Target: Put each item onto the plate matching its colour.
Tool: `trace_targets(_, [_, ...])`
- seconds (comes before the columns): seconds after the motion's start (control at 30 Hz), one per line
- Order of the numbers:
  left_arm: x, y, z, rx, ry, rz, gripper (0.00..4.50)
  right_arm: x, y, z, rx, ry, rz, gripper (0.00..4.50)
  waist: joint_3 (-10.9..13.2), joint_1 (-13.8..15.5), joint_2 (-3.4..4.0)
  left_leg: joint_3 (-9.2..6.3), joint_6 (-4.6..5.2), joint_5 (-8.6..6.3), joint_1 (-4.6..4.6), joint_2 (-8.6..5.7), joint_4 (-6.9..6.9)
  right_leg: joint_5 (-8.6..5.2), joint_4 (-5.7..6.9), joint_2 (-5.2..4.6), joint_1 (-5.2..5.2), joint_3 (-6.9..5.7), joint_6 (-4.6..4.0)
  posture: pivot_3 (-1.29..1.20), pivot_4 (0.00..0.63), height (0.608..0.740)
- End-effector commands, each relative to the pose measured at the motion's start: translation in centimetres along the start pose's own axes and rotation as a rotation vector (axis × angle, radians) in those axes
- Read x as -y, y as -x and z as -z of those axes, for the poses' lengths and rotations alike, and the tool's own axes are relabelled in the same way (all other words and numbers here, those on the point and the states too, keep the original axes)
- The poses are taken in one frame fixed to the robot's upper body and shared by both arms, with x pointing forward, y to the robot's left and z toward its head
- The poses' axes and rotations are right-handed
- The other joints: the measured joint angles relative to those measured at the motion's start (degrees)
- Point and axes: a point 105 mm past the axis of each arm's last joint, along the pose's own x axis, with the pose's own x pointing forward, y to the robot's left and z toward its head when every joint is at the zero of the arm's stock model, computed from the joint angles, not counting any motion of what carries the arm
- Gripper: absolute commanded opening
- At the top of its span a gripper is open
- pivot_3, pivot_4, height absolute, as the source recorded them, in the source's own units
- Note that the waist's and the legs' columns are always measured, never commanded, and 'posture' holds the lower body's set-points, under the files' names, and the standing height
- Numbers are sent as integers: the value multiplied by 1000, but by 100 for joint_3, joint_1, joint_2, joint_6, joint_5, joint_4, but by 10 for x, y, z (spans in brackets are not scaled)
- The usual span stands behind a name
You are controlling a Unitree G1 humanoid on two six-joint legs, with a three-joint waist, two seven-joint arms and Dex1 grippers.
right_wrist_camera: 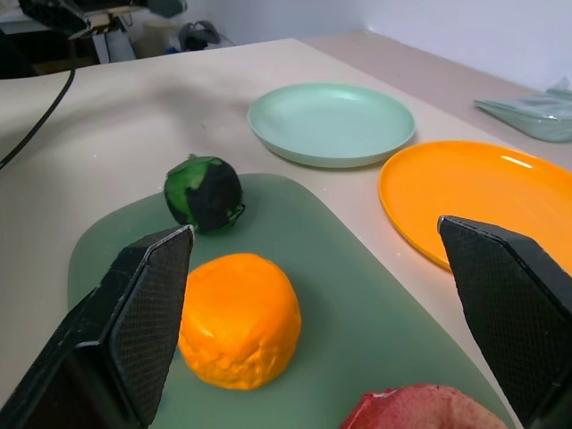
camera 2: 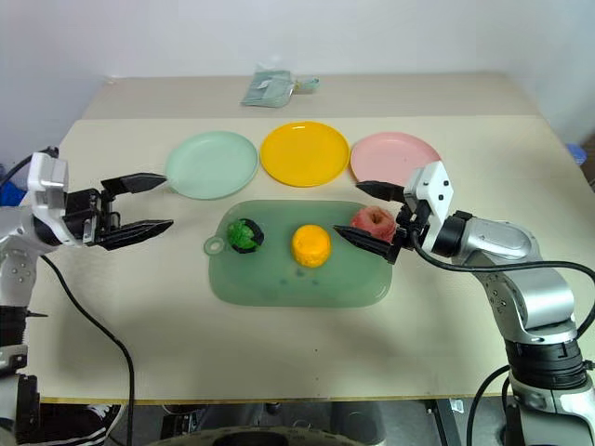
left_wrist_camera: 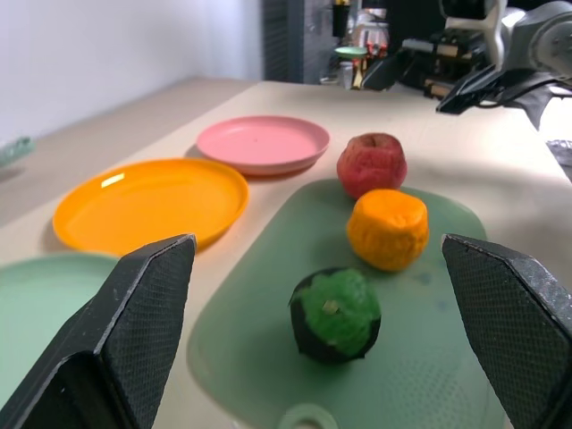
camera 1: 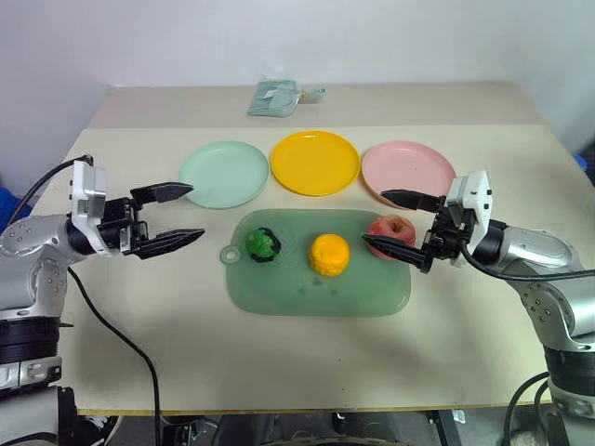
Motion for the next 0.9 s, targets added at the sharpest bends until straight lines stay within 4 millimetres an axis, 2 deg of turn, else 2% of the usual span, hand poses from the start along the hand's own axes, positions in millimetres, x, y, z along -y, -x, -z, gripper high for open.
trace_targets(0.03, [-1, -4, -14, 35, -51, 16, 4500, -1, 2, -12, 27, 31, -3, 4473, 0, 14, 0, 0, 0, 0, 0, 0, 0, 0, 0, 0, 1, 0, 0, 0, 150, 740])
trace_targets(0.1, [-4, -6, -14, 37, -55, 21, 4500, -2, 0, -12, 25, 33, -1, 4473, 0, 21, -1, -1, 0, 0, 0, 0, 2, 0, -1, -1, 3, -1, 0, 0, 150, 740])
trace_targets(0.23, [-9, -7, -15, 40, -54, 32, 4500, -5, -4, -25, 55, 29, -8, 4473, 0, -2, -1, 0, 0, 0, 0, -1, 1, 0, 0, 0, 0, -1, 0, 0, 150, 740])
trace_targets(0.37, [-4, -23, -9, 55, -24, 85, 4500, -9, 3, -34, 52, 45, -39, 4473, 0, -3, 0, 0, 0, 0, 0, 0, -3, 0, -1, 0, -1, -1, 0, 0, 150, 740])
trace_targets(0.47, [3, -40, 2, 52, -5, 150, 4500, -17, -1, -44, 64, 86, -87, 4473, 0, 9, -1, 0, 1, 0, 0, -1, -2, 0, -2, -1, 1, -1, 0, 0, 150, 740])
trace_targets(0.63, [9, -67, 21, 1, -2, 243, 4500, -24, -14, -40, 54, 119, -124, 4473, 0, 3, -4, 0, 1, 1, 0, -1, 2, 0, -1, 0, 3, -2, 1, 0, 150, 740])
trace_targets(0.77, [11, -90, 40, -61, -79, 300, 4500, -24, -20, -38, 62, 108, -138, 4473, 0, 6, -4, 0, 0, 1, 0, -1, 4, 1, 0, 0, 3, -2, 1, 0, 150, 740])
trace_targets(0.9, [17, -102, 57, -101, -147, 333, 4500, -22, -21, -32, 45, 115, -141, 4473, 0, 5, -4, 0, 0, 1, 0, -2, 6, 1, 0, 0, 3, -1, 1, 0, 150, 740])
